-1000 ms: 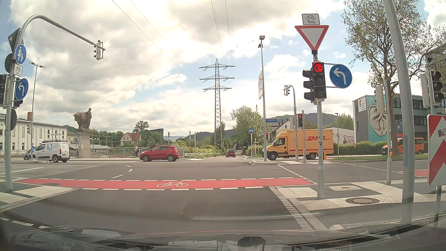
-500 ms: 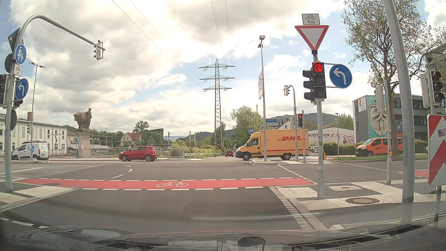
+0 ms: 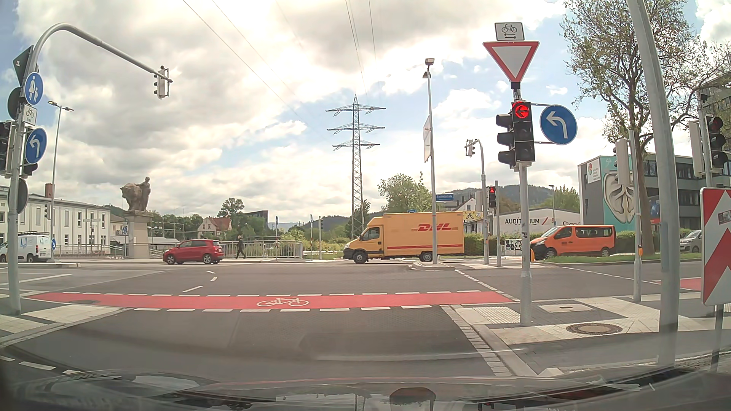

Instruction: Follow the waypoints while adhering to traffic rules and regulations

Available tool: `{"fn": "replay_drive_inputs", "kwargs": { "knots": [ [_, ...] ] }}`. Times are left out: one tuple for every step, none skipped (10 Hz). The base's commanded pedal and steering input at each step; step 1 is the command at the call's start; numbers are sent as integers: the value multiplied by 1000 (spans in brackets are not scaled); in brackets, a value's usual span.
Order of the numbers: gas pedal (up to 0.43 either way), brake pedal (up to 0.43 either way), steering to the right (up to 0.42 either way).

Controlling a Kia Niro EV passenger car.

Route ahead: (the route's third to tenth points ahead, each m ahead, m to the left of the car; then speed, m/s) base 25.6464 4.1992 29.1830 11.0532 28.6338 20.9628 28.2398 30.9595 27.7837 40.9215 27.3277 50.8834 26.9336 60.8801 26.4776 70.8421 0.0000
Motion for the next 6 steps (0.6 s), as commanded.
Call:
{"fn": "replay_drive_inputs", "kwargs": {
  "knots": [
    [0,250,-4],
    [0,250,-4],
    [0,250,-4],
    [0,250,-4],
    [0,250,-4],
    [0,250,-4]
  ]
}}
